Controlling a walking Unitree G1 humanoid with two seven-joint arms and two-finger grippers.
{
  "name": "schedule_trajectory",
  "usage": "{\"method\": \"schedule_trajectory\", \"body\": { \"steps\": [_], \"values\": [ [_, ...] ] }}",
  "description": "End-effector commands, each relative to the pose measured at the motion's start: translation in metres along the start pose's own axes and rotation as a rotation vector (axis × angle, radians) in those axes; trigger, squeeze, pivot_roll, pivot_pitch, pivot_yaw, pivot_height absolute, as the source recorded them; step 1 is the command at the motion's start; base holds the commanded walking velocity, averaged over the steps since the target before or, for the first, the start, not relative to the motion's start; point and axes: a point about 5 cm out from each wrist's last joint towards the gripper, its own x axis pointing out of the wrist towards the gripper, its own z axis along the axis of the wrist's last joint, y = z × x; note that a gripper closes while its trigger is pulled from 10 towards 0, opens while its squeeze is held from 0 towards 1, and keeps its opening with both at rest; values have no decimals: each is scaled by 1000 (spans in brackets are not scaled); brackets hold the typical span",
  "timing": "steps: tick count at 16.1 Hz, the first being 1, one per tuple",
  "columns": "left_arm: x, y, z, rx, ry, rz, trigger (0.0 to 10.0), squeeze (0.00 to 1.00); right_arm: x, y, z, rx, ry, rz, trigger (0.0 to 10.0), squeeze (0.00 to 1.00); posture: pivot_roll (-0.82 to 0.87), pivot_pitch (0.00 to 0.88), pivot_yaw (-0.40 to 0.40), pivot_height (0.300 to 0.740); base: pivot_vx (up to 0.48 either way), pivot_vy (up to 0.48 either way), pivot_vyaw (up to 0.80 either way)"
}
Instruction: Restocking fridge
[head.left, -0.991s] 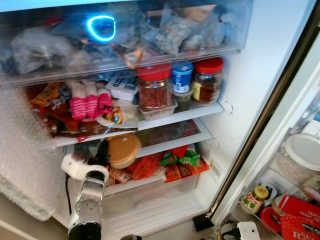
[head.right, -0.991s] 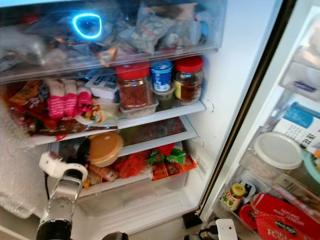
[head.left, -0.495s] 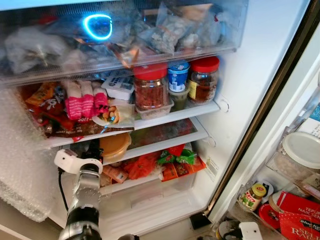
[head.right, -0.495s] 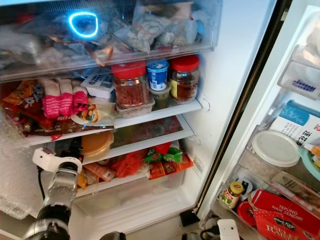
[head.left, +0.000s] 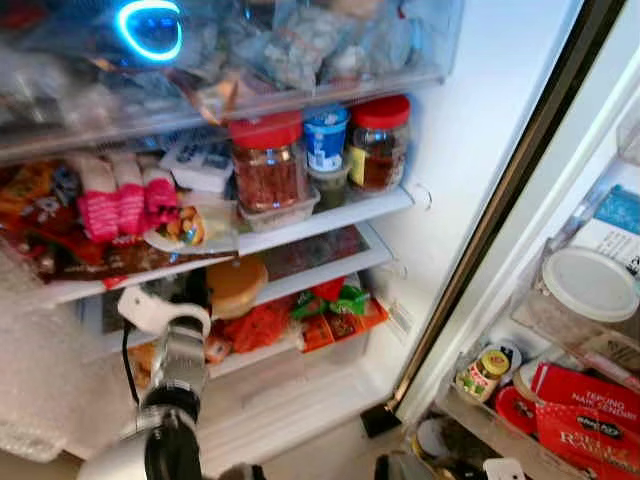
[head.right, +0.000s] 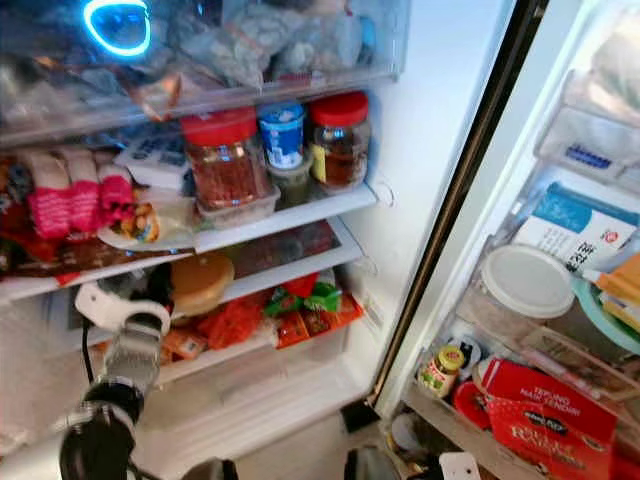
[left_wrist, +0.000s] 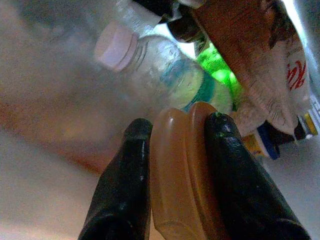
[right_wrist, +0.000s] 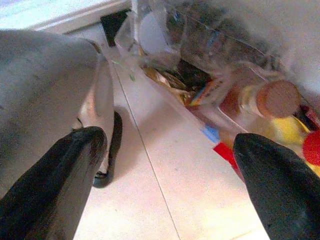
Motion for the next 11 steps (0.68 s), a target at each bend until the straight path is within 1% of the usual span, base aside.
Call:
{"method": "schedule_trajectory", "body": {
  "steps": [1, 3, 6, 7, 8, 9, 10, 11],
  "values": [
    [4, -2, 9, 5, -40, 21, 10000, 0, -2, -5, -4, 0, 9, -10, 10000, 0, -190, 97, -44, 643, 0, 0, 0],
    [6, -2, 16, -5, -68, 47, 10000, 0, -3, -7, -5, -2, 12, -13, 10000, 0, -202, 100, -56, 643, 0, 0, 0],
    [9, -1, 27, -46, -118, 92, 10000, 0, -3, -10, -6, -14, 18, -14, 10000, 0, -202, 102, -66, 643, 0, 0, 0],
    [10, -2, 28, -40, -119, 88, 10000, 0, -3, -10, -6, -14, 17, -14, 10000, 0, -206, 103, -69, 643, 0, 0, 0],
    [10, -1, 27, -62, -123, 99, 10000, 0, -3, -10, -5, -15, 17, -14, 10000, 0, -202, 103, -68, 643, 0, 0, 0],
    [9, -1, 27, -67, -128, 96, 10000, 263, -3, -9, -5, -15, 16, -12, 10000, 0, -196, 102, -68, 643, 0, 0, 0],
    [9, -1, 26, -64, -130, 91, 10000, 1000, -3, -9, -5, -14, 16, -10, 10000, 0, -194, 101, -65, 643, 0, 0, 0],
    [8, 0, 26, -62, -131, 87, 10000, 1000, -3, -8, -5, -14, 16, -9, 10000, 0, -194, 101, -65, 643, 0, 0, 0]
  ]
}}
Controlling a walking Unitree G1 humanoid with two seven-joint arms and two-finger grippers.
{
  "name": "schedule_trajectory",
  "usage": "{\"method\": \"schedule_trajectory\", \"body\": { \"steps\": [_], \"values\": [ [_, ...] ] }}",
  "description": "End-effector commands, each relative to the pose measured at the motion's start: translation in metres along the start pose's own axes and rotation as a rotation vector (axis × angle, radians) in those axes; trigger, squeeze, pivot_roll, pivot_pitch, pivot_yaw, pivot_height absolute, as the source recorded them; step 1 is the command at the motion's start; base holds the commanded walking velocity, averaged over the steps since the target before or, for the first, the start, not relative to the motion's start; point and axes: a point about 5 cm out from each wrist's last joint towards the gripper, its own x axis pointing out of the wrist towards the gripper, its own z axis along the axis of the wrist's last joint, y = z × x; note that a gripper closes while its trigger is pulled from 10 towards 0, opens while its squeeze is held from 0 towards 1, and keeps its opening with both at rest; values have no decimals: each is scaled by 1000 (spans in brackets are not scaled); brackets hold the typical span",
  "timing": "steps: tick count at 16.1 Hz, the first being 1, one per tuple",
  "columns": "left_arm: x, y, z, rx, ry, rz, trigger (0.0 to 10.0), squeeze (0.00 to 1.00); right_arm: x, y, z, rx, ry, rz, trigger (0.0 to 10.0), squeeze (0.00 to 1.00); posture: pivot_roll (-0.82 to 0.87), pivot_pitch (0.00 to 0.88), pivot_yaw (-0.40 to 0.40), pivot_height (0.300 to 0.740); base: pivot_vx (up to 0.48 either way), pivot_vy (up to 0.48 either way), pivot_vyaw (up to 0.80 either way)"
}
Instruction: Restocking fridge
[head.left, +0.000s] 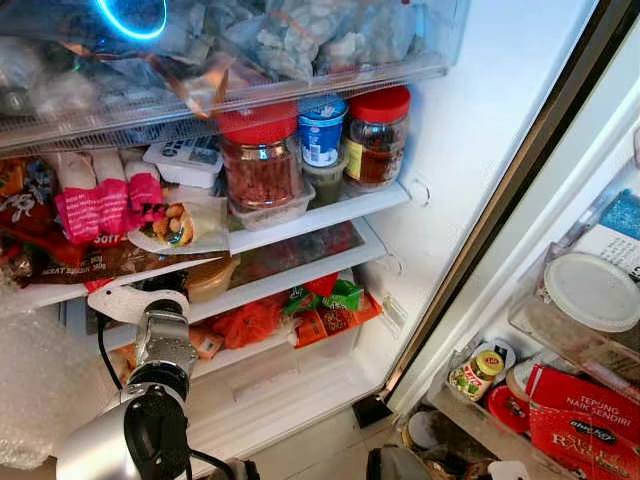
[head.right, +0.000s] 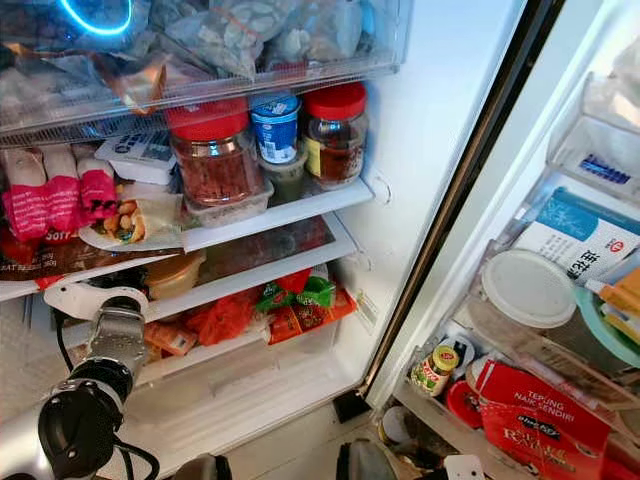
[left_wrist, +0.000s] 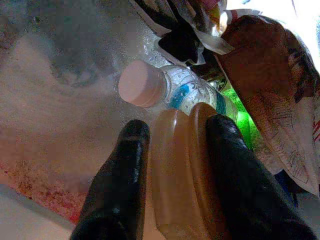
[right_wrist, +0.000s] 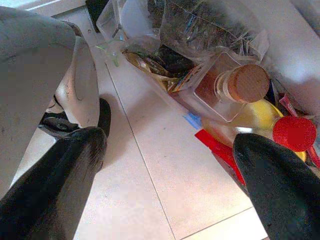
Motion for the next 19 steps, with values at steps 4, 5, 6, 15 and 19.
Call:
{"method": "schedule_trajectory", "body": {
  "steps": [4, 5, 6, 15, 19],
  "values": [
    [-1, 0, -1, -33, -9, -18, 10000, 1000, 0, 0, 0, 3, 4, -2, 10000, 0, -170, 94, -55, 643, 0, 0, 0],
    [-1, -2, 0, -37, -17, -38, 10000, 1000, 1, 2, 1, 6, 1, 0, 10000, 0, -162, 89, -50, 643, 0, 0, 0],
    [-1, -3, 2, -43, -30, -54, 10000, 1000, 2, 4, 3, 6, -1, 4, 10000, 0, -153, 84, -45, 643, 0, 0, 0],
    [-4, -4, 5, -76, -54, -125, 10000, 1000, 3, 8, 7, 15, -12, 7, 10000, 0, -130, 68, -29, 643, 0, 0, 0],
    [-14, 0, -9, -95, -19, -147, 10000, 0, 3, 7, 7, 11, -10, 8, 10000, 0, -134, 63, -33, 643, 0, 0, 0]
  ]
}}
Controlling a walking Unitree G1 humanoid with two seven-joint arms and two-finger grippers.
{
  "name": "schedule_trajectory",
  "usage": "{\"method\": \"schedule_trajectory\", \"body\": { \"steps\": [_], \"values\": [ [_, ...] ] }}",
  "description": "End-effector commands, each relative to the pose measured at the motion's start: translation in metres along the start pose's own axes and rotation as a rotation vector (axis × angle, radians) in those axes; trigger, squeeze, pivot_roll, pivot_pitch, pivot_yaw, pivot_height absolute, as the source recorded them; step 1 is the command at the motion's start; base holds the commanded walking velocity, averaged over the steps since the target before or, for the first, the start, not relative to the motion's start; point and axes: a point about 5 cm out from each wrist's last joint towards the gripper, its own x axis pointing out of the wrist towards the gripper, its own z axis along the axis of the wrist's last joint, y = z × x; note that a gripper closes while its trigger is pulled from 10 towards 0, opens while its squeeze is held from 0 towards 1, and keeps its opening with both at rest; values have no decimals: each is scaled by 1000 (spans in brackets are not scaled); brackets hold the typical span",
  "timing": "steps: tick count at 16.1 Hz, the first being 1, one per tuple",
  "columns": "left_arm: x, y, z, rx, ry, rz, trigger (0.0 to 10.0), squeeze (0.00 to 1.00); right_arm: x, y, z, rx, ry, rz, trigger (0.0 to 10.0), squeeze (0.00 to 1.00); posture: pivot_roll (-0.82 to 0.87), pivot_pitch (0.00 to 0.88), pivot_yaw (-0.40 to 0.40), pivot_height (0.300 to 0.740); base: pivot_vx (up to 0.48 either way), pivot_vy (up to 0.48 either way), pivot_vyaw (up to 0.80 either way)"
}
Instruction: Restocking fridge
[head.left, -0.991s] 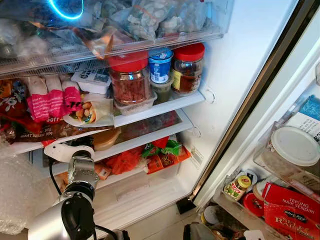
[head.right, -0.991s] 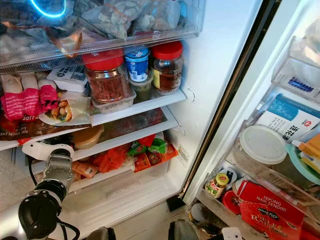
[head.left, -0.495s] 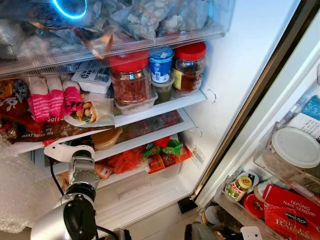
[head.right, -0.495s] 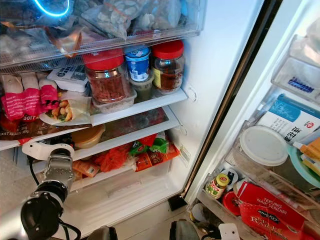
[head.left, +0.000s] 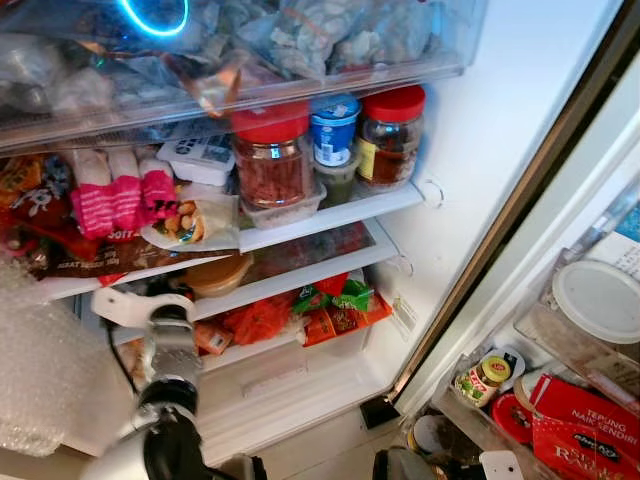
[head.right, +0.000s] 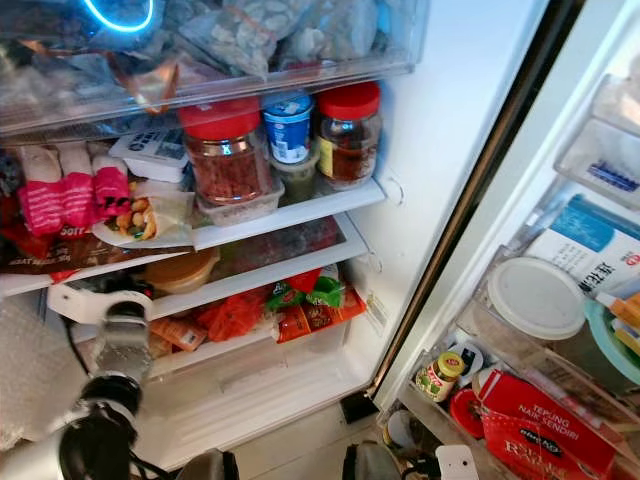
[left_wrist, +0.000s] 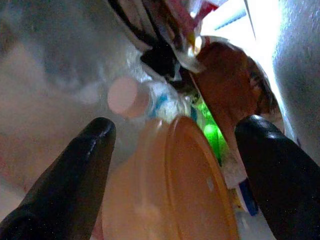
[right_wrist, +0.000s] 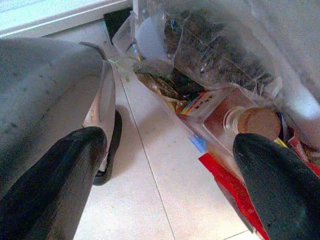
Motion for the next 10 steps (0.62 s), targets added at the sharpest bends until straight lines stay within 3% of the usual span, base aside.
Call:
{"method": "schedule_trajectory", "body": {
  "steps": [1, 6, 10],
  "values": [
    [-2, 2, 0, 13, 10, -8, 10000, 0, -1, -2, -5, 7, 15, -6, 10000, 0, -134, 63, -33, 643, 0, 0, 0],
    [-12, 10, -5, 18, 34, -20, 10000, 0, -1, -3, -4, 3, 14, -7, 10000, 0, -127, 60, -38, 643, 0, 0, 0],
    [-25, 14, -2, 83, 51, -68, 10000, 0, -1, -3, -3, 1, 13, -6, 10000, 0, -120, 58, -34, 643, 0, 0, 0]
  ]
}}
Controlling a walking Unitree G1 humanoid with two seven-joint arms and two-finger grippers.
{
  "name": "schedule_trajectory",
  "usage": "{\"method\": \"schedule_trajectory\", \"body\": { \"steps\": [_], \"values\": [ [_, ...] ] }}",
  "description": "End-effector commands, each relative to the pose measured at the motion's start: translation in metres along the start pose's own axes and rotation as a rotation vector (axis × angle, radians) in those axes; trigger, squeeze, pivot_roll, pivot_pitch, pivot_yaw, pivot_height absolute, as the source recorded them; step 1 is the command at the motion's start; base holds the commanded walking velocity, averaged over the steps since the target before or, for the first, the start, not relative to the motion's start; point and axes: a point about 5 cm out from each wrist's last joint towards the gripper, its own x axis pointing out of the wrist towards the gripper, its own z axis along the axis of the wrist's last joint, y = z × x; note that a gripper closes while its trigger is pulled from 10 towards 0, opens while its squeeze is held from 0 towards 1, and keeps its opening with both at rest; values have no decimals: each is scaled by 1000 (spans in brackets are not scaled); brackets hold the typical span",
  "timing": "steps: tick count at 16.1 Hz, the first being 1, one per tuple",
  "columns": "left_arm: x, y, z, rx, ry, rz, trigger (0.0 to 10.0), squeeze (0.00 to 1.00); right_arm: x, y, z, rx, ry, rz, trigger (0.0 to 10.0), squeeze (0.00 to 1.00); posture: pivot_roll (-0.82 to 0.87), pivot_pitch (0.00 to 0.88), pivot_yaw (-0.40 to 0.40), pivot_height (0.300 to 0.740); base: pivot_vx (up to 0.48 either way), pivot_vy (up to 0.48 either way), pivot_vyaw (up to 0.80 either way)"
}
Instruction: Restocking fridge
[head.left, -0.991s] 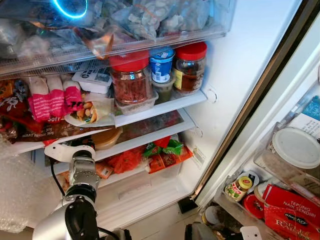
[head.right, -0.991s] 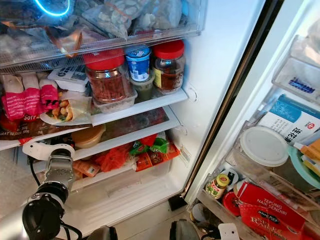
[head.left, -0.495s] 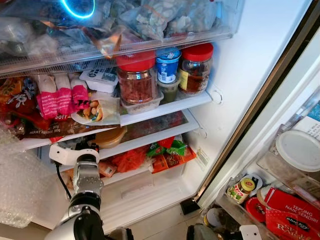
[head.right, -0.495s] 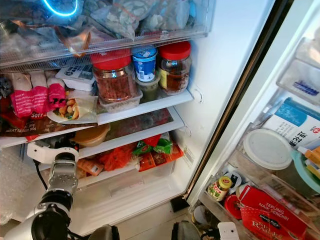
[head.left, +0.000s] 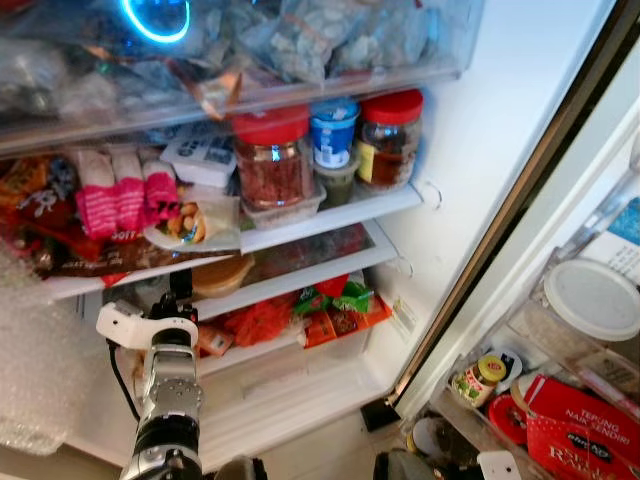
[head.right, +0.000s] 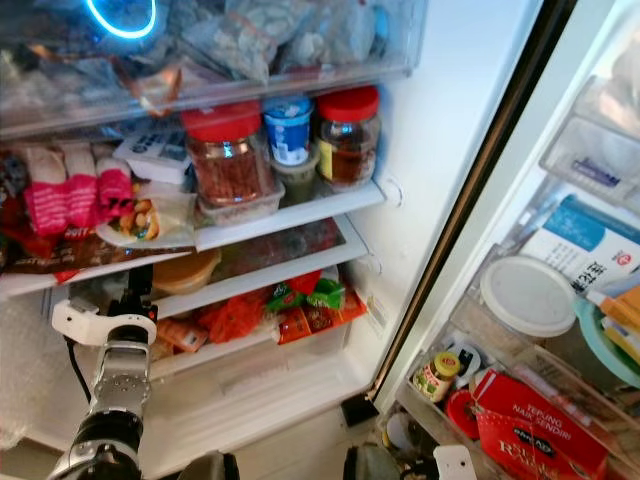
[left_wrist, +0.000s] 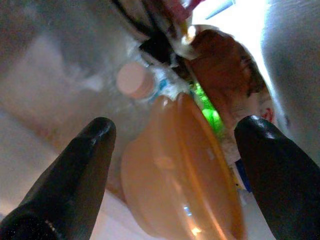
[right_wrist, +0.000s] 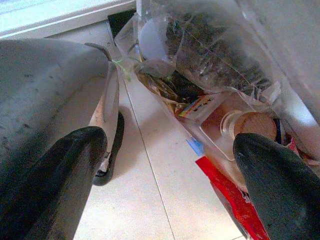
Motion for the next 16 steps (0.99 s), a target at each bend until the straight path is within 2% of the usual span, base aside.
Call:
{"method": "schedule_trajectory", "body": {
  "steps": [1, 4, 9, 12, 16],
  "values": [
    [-5, -1, -2, 43, 29, -18, 10000, 0, -1, -4, -2, 9, 5, -13, 10000, 0, -122, 60, -32, 643, 0, 0, 0],
    [-14, -3, -4, 73, 81, -51, 10000, 0, -1, -5, -2, 4, 5, -14, 10000, 0, -120, 61, -30, 643, 0, 0, 0],
    [-27, 2, -5, 124, 165, -46, 10000, 0, -1, -4, -2, 11, 2, -13, 10000, 0, -120, 60, -19, 643, 0, 0, 0],
    [-21, 6, -10, 129, 217, -30, 10000, 0, -1, -3, -1, 10, 4, -12, 10000, 0, -123, 55, -13, 643, 0, 0, 0],
    [-11, -2, -24, 120, 329, -86, 10000, 0, -1, -3, -2, 13, -1, -18, 10000, 0, -148, 53, -1, 643, 0, 0, 0]
  ]
}}
